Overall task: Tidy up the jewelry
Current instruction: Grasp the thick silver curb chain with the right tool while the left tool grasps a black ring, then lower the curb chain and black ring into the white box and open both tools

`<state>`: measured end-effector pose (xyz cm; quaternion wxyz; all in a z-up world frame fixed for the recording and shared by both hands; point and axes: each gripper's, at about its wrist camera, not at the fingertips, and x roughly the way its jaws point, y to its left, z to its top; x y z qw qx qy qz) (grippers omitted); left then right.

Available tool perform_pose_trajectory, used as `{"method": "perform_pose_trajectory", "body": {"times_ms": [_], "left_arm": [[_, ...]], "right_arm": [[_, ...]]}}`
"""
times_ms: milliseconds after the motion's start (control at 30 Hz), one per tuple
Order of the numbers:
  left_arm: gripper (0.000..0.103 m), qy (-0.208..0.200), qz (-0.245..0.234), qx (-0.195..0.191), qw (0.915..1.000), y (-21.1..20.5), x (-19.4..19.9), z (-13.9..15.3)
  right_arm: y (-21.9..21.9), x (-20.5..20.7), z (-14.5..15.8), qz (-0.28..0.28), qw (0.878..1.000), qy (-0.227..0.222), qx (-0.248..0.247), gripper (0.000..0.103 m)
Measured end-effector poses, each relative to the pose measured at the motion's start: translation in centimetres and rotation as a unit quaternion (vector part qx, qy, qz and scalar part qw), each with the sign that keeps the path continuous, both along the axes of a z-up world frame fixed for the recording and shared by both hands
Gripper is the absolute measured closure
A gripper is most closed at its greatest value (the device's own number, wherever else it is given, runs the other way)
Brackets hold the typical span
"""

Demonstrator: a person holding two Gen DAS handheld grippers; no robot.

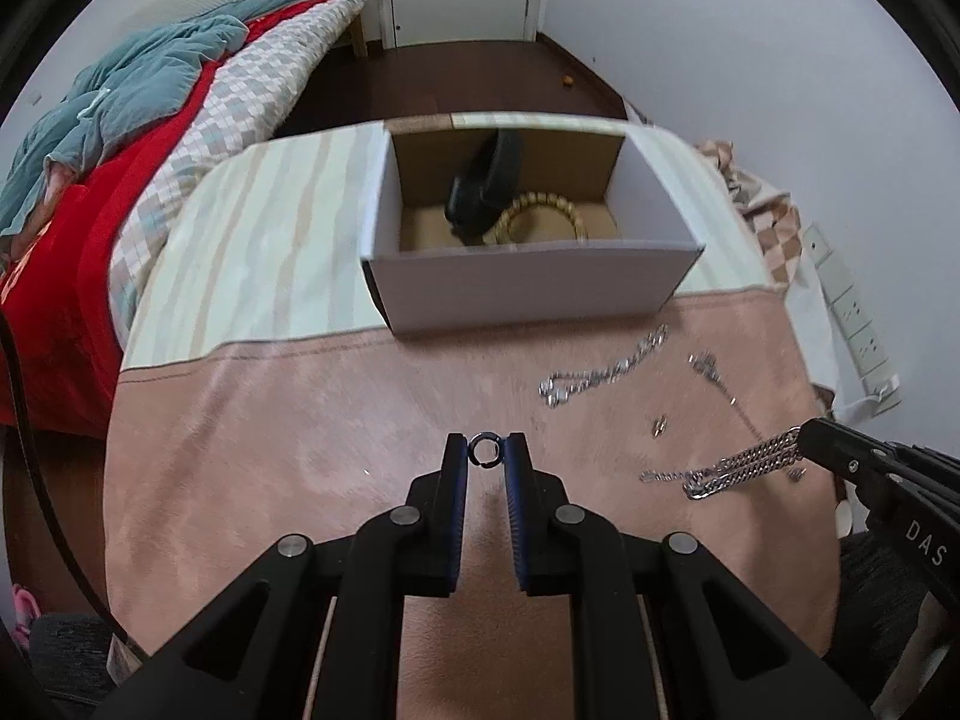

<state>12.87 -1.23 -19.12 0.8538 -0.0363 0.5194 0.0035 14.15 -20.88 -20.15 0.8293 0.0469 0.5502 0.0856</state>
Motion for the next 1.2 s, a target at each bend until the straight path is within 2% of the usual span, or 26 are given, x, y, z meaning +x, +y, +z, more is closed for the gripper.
{"method": "perform_pose_trajectory", "body": {"times_ms": [333,500,633,800,967,1133,1200], "left_arm": [[0.093,-0.029,0.008,-0.029,0.9991,1.6,1.7,4.5],[0.093,-0.043,0.009,-0.046,0.9979,2.5,4.8,6.7],[0.093,-0.043,0.012,-0.055,0.9975,3.5,8.2,7.5],[0.093,-0.016,0.014,-0.057,0.9981,4.6,11.9,6.1],[0.093,0.026,0.015,-0.063,0.9976,5.4,14.6,3.2],[0.091,0.061,0.033,-0.076,0.9947,6.4,16.1,0.9],[0.091,0.068,0.042,-0.086,0.9932,6.8,16.4,0.6]], "right_arm": [[1.7,1.5,6.9,0.032,0.997,-0.060,0.029,0.100],[3.0,4.6,10.9,0.049,0.994,-0.097,0.034,0.100],[4.6,8.2,12.6,0.069,0.991,-0.112,0.023,0.100],[6.4,13.1,11.4,0.076,0.993,-0.093,0.021,0.100],[7.3,17.4,8.1,0.077,0.995,-0.057,0.013,0.100],[7.9,19.4,4.8,0.083,0.996,-0.022,0.006,0.100],[8.0,20.0,3.5,0.092,0.996,0.006,0.010,0.100]]}}
